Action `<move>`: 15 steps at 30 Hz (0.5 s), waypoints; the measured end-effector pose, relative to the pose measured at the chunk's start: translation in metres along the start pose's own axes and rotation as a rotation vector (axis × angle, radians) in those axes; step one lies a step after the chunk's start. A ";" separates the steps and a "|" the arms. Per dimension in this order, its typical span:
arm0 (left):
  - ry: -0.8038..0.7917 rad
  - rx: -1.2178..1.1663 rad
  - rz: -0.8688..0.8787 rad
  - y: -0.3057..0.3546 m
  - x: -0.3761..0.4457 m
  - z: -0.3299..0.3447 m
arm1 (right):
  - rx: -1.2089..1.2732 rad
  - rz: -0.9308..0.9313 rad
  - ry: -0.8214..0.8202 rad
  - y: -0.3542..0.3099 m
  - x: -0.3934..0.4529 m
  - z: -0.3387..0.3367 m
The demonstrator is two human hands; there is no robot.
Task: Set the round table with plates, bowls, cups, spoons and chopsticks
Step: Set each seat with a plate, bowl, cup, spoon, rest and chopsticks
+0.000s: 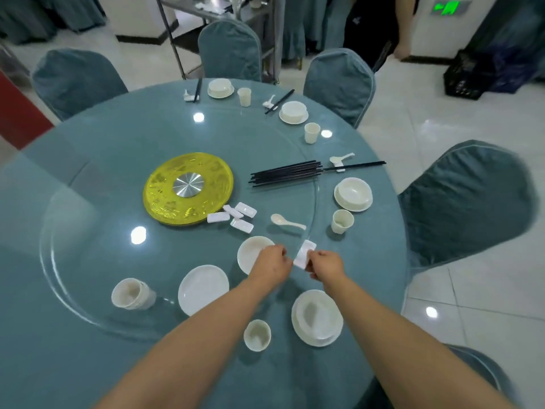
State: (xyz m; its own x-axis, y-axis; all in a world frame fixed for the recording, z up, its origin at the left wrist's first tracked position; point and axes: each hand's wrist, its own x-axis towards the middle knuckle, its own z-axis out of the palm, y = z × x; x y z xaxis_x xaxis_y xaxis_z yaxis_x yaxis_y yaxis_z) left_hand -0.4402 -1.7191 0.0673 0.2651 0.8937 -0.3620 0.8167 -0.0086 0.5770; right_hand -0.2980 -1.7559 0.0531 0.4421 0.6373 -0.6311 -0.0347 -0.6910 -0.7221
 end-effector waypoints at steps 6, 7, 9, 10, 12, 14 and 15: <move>-0.136 0.130 0.035 0.020 0.015 0.030 | -0.035 0.050 0.097 0.031 0.017 -0.046; -0.166 0.144 0.030 0.023 0.019 0.034 | -0.052 0.050 0.113 0.036 0.020 -0.051; -0.224 0.171 0.010 0.029 0.029 0.042 | -0.071 0.059 0.143 0.045 0.028 -0.061; -0.248 0.189 -0.005 0.030 0.033 0.043 | -0.083 0.065 0.150 0.048 0.031 -0.064; -0.288 0.228 -0.027 0.033 0.042 0.049 | -0.126 0.068 0.153 0.054 0.040 -0.070; -0.306 0.293 -0.034 0.034 0.050 0.054 | -0.170 0.065 0.151 0.058 0.048 -0.073; -0.311 0.324 -0.041 0.034 0.055 0.056 | -0.186 0.068 0.151 0.060 0.052 -0.073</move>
State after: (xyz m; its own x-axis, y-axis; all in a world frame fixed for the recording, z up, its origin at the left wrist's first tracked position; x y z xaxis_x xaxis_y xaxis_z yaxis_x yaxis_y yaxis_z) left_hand -0.3696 -1.6956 0.0263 0.3304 0.7190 -0.6114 0.9349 -0.1603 0.3167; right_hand -0.2117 -1.7894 -0.0023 0.5736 0.5389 -0.6170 0.0904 -0.7902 -0.6061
